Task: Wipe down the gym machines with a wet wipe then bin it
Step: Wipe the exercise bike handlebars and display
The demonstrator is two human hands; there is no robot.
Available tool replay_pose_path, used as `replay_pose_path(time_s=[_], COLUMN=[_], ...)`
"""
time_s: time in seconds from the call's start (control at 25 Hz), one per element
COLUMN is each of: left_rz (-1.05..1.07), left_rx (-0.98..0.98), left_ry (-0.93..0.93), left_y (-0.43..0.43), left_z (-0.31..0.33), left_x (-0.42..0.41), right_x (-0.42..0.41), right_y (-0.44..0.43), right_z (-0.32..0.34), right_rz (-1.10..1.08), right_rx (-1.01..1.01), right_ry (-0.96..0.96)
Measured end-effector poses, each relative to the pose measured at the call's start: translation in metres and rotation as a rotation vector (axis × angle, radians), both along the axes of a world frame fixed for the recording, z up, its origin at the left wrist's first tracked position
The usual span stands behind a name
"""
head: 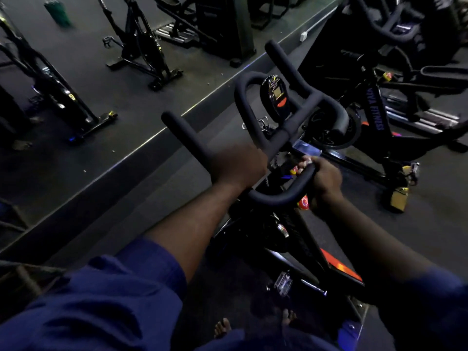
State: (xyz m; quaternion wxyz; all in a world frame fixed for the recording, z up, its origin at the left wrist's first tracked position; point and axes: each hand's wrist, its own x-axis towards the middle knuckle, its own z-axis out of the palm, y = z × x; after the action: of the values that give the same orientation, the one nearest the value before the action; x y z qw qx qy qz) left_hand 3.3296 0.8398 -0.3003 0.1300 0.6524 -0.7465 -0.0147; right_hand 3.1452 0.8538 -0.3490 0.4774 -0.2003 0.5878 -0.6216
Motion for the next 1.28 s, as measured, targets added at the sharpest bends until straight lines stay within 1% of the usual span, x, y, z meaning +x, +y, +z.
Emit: replay_pose_path(time_s=[0.04,0.12,0.16,0.2,0.24,0.28,0.32,0.36,0.4,0.44,0.48,0.56,0.6,0.64,0.68,0.72,0.76,0.8,0.84,0.88,0.92,0.96,1.0,1.08,1.12,1.2,1.28], left_rz=[-0.007,-0.024,-0.034,-0.038,-0.043,-0.048,-0.047,-0.048,-0.049,-0.048,-0.046,-0.041,-0.038,-0.036,-0.046,-0.069,-0.114,-0.189,-0.266,-0.313,-0.322,-0.287,-0.23,-0.121,-0.093,-0.07,-0.055], left_rx=[0.006,0.012,0.007,0.002,-0.005,-0.01,-0.009,-0.005,-0.005,-0.006,-0.001,0.001,-0.005,-0.006,0.013,0.036,0.064,0.095,0.11,0.103,0.076,0.054,0.038,0.02,0.029,0.056,0.072], left_ry=[0.004,0.0,-0.002,-0.002,0.001,0.007,0.011,0.011,0.004,-0.007,-0.023,-0.05,-0.07,-0.087,-0.094,-0.104,-0.126,-0.176,-0.262,-0.379,-0.479,-0.535,-0.539,-0.589,-0.622,-0.63,-0.593], left_y=[-0.001,-0.004,-0.005,-0.004,-0.003,-0.003,-0.004,-0.004,-0.004,-0.003,-0.003,-0.001,-0.001,-0.003,-0.005,-0.008,-0.011,-0.012,-0.017,-0.025,-0.036,-0.049,-0.061,-0.076,-0.077,-0.076,-0.079], left_z=[0.001,0.0,-0.001,-0.002,-0.001,0.001,0.004,0.006,0.006,0.004,0.003,0.0,-0.001,0.0,0.0,0.001,0.003,0.005,0.009,0.018,0.028,0.038,0.047,0.055,0.055,0.045,0.043], left_x=[0.002,0.004,0.004,0.004,0.003,0.002,0.003,0.003,0.003,0.004,0.004,0.004,0.003,0.002,0.002,0.005,0.008,0.014,0.02,0.026,0.033,0.04,0.047,0.06,0.062,0.062,0.059], right_x=[0.009,0.012,0.015,0.018,0.021,0.024,0.025,0.022,0.017,0.009,0.0,-0.013,-0.014,-0.011,-0.009,-0.01,-0.012,-0.014,-0.014,-0.012,-0.005,0.007,0.021,0.044,0.046,0.035,0.023], right_y=[0.009,0.03,0.044,0.062,0.079,0.095,0.107,0.112,0.11,0.099,0.084,0.065,0.065,0.064,0.064,0.057,0.042,0.024,0.003,-0.02,-0.043,-0.065,-0.084,-0.1,-0.1,-0.095,-0.091], right_z=[-0.002,-0.014,-0.017,-0.022,-0.028,-0.027,-0.026,-0.022,-0.014,-0.004,0.004,0.012,0.012,0.012,0.016,0.024,0.039,0.053,0.07,0.084,0.094,0.098,0.095,0.078,0.066,0.048,0.05], right_rz=[-0.082,-0.192,-0.221,-0.223,-0.194,-0.096,0.094,0.337,0.527,0.629,0.624,0.528,0.575,0.688,0.795,0.84,0.805,0.706,0.605,0.536,0.518,0.535,0.596,0.75,0.794,0.85,0.953], right_rx=[-0.009,-0.001,0.012,-0.024,-0.123,-0.288,-0.453,-0.568,-0.614,-0.611,-0.581,-0.53,-0.534,-0.549,-0.539,-0.518,-0.495,-0.51,-0.552,-0.63,-0.735,-0.824,-0.866,-0.853,-0.825,-0.81,-0.819], right_ry=[0.105,0.484,0.634,0.756,0.91,1.08,1.208,1.277,1.325,1.374,1.397,1.406,1.423,1.426,1.405,1.348,1.268,1.216,1.217,1.258,1.303,1.355,1.388,1.437,1.466,1.44,1.42])
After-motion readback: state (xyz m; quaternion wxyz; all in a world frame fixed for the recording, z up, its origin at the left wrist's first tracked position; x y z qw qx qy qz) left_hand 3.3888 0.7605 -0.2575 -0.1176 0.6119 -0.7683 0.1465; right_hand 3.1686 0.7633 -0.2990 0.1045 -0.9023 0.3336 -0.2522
